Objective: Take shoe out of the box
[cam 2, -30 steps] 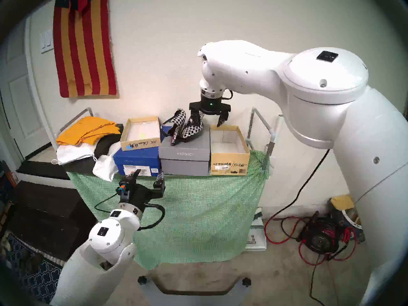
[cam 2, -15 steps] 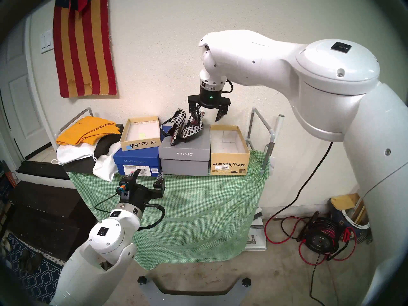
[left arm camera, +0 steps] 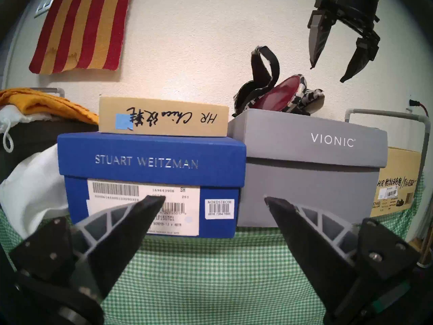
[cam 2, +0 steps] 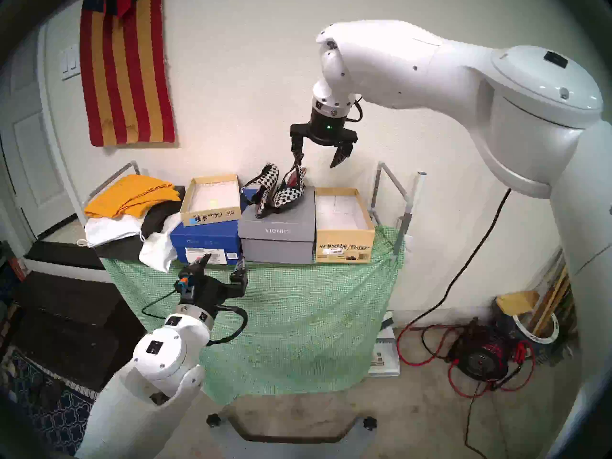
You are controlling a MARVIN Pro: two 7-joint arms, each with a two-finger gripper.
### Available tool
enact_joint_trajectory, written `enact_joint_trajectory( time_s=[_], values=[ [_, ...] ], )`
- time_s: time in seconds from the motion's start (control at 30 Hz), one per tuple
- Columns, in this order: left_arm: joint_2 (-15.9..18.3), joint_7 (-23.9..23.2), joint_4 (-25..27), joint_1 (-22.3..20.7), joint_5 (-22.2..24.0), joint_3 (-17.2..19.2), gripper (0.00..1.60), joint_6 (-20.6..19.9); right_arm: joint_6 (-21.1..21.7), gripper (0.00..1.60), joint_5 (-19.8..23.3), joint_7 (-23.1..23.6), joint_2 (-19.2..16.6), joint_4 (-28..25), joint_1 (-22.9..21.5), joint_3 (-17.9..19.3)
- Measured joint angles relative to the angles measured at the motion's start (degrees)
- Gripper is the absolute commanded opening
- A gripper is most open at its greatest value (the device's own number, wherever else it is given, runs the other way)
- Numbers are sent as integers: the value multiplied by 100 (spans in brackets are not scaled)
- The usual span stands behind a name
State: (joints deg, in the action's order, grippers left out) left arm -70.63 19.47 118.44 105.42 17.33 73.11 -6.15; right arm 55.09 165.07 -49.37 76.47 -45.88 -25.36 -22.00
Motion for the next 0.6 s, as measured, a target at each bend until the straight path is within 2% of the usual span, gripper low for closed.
enact_joint_trajectory(
  time_s=[0.4, 0.6],
  values=[
    [0, 0, 0, 0, 0, 0, 160, 0, 0, 160, -1, 40, -614, -294, -94, -327],
    [0, 0, 0, 0, 0, 0, 160, 0, 0, 160, -1, 157, -762, -379, -128, -475]
  ],
)
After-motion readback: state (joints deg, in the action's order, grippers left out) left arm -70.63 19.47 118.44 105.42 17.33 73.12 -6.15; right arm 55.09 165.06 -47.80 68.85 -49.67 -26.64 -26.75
